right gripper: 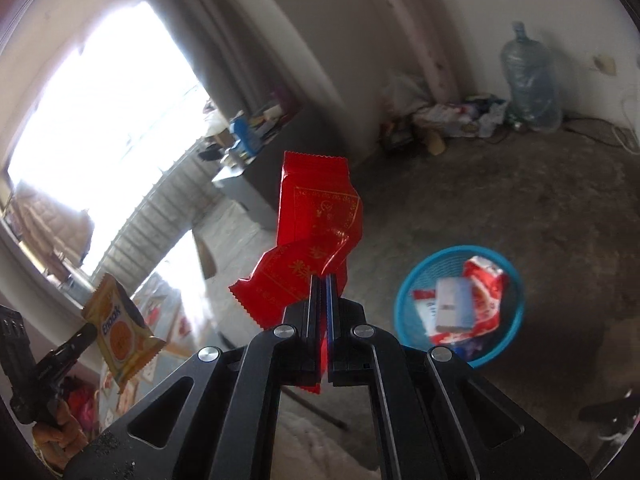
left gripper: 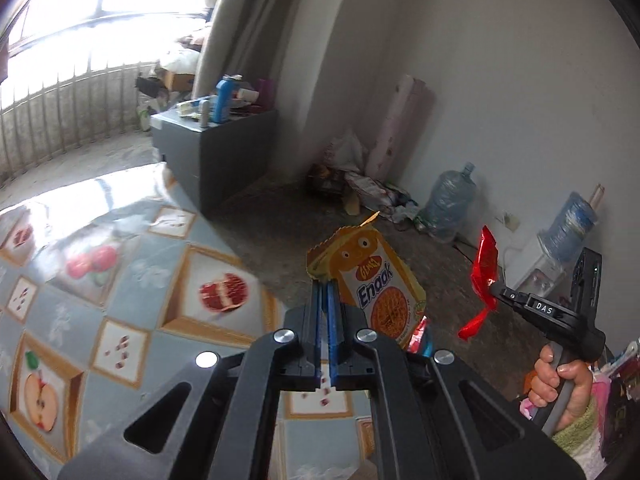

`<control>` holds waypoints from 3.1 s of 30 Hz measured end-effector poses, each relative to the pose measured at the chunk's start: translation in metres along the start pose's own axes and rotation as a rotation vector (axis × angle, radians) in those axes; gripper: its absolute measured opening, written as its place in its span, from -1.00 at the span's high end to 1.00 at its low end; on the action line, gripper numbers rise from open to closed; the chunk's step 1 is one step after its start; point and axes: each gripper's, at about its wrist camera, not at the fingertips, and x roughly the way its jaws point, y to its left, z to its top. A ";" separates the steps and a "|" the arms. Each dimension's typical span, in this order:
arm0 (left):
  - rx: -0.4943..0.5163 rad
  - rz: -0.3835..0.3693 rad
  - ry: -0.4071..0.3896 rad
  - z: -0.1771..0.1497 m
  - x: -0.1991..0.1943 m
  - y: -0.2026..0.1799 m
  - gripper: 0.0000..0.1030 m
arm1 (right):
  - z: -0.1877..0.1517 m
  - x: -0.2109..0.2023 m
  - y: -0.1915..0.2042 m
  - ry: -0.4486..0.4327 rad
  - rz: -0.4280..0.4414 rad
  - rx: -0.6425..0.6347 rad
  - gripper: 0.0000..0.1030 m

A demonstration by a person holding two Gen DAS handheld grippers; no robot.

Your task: Collect trash

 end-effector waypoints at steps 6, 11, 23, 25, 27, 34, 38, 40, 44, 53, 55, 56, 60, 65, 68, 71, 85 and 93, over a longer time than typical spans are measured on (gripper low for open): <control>0.040 -0.100 0.216 0.016 0.125 -0.061 0.96 | -0.001 0.036 -0.063 0.036 -0.126 0.104 0.99; 0.013 -0.106 0.390 0.018 0.234 -0.089 0.96 | -0.008 0.084 -0.104 0.127 -0.162 0.186 0.99; 0.020 -0.021 0.690 -0.028 0.398 -0.129 0.53 | -0.016 0.188 -0.188 0.301 -0.202 0.448 0.40; 0.002 -0.030 0.692 -0.032 0.399 -0.129 0.52 | -0.018 0.187 -0.193 0.292 -0.206 0.469 0.36; 0.012 -0.045 0.683 -0.031 0.396 -0.130 0.48 | -0.020 0.179 -0.194 0.272 -0.201 0.477 0.29; 0.029 -0.084 0.609 -0.020 0.373 -0.130 0.46 | -0.018 0.155 -0.191 0.205 -0.227 0.446 0.22; 0.036 -0.104 0.548 -0.003 0.340 -0.130 0.41 | -0.008 0.137 -0.179 0.159 -0.249 0.391 0.22; 0.052 -0.111 0.498 0.007 0.313 -0.129 0.36 | -0.002 0.125 -0.165 0.124 -0.254 0.337 0.19; 0.078 -0.111 0.354 0.025 0.238 -0.121 -0.19 | 0.008 0.088 -0.110 0.042 -0.230 0.193 -0.11; 0.085 0.081 -0.008 0.010 0.036 -0.080 -0.89 | -0.013 -0.001 0.044 -0.111 -0.169 -0.220 -0.84; 0.056 0.145 -0.055 -0.003 0.000 -0.067 -0.89 | -0.023 -0.016 0.071 -0.149 -0.159 -0.287 -0.84; 0.035 0.179 -0.071 -0.011 -0.017 -0.060 -0.89 | -0.028 -0.021 0.082 -0.157 -0.147 -0.313 -0.84; -0.094 0.426 -0.124 -0.041 -0.069 -0.034 -0.89 | -0.043 -0.033 0.120 -0.129 -0.069 -0.401 -0.84; -0.234 0.645 -0.195 -0.093 -0.113 -0.004 -0.89 | -0.076 -0.034 0.158 -0.048 0.011 -0.510 -0.84; -0.246 0.692 -0.162 -0.118 -0.124 0.007 -0.89 | -0.097 -0.039 0.178 -0.062 -0.004 -0.602 -0.84; -0.283 0.773 -0.122 -0.139 -0.131 0.014 -0.89 | -0.121 -0.047 0.196 -0.101 -0.036 -0.700 -0.84; -0.472 0.826 0.082 -0.183 -0.105 0.043 -0.89 | -0.170 -0.013 0.183 0.212 -0.193 -0.727 -0.84; -0.444 0.837 0.128 -0.182 -0.099 0.046 -0.89 | -0.159 0.001 0.164 0.244 -0.274 -0.673 -0.84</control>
